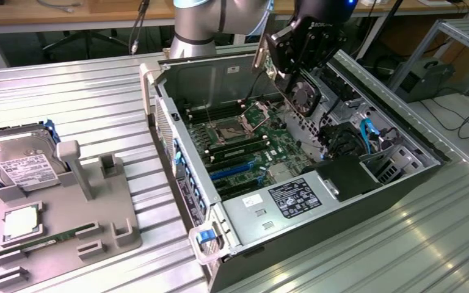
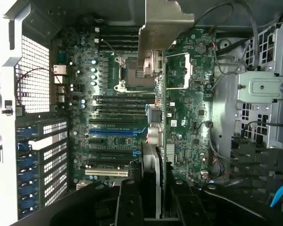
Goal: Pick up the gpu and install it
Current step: 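Pick up the gpu and move the gpu toward the slot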
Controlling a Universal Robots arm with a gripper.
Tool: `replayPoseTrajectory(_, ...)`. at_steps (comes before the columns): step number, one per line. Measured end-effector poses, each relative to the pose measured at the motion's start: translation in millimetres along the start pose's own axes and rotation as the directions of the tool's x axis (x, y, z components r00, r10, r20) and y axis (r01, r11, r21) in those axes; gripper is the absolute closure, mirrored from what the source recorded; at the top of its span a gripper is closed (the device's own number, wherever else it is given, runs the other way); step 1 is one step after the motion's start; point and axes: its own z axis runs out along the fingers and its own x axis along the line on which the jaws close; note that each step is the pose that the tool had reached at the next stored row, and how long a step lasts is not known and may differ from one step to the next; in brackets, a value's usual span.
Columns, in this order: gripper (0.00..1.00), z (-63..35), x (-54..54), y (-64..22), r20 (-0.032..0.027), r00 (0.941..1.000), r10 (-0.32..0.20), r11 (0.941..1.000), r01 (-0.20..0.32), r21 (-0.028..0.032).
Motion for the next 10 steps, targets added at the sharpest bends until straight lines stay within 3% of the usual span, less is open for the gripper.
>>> replayPoseTrajectory(4,0.72,0.2,-8.7,0.1,0.0,1.0,0.0,1.0,0.0,-0.0002)
replayPoseTrajectory(10,0.72,0.2,-9.4,0.1,0.0,1.0,0.0,1.0,0.0,-0.0002)
